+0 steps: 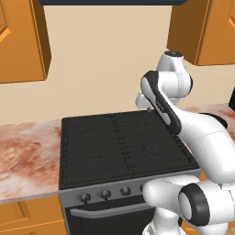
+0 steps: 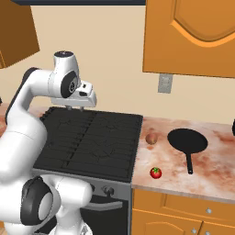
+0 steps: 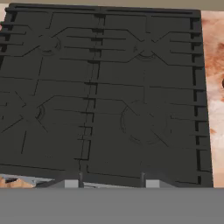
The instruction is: Place the pan on the front left burner on the stove. Then place the tomato and the onion in the pan and turn on the front left burner.
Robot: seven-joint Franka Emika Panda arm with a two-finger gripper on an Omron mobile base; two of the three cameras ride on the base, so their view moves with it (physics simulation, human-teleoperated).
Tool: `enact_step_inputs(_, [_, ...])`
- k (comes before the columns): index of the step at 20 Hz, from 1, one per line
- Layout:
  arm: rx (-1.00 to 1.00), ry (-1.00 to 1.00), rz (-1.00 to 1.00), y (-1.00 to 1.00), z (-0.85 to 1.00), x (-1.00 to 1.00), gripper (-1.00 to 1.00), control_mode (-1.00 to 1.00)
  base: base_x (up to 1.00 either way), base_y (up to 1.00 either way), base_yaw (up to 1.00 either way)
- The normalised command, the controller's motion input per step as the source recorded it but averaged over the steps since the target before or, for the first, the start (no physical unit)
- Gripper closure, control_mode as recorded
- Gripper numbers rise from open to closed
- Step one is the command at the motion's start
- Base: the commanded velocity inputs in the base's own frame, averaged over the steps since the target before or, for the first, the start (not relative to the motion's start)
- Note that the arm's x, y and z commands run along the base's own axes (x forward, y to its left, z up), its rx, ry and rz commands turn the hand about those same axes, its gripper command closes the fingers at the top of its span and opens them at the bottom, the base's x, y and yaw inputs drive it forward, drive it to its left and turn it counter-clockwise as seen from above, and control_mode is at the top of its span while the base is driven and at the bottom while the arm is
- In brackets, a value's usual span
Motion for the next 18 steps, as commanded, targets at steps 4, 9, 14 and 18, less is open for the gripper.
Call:
enact_step_inputs(4, [-0.01,-0.02,0.0,-0.02,0.0,-0.02,-1.0,-1.0,0.0,0.0,0.0])
enact_step_inputs(9, [-0.04,0.0,0.0,-0.11,0.0,-0.01,-1.0,-1.0,0.0,0.0,0.0])
enact_step_inputs(14, [-0.01,0.0,0.0,-0.3,-0.03,0.0,-1.0,-1.0,0.0,0.0,0.0])
enact_step_inputs(18, [0.0,0.0,0.0,-0.49,-0.09,0.0,-1.0,-1.0,0.0,0.0,0.0])
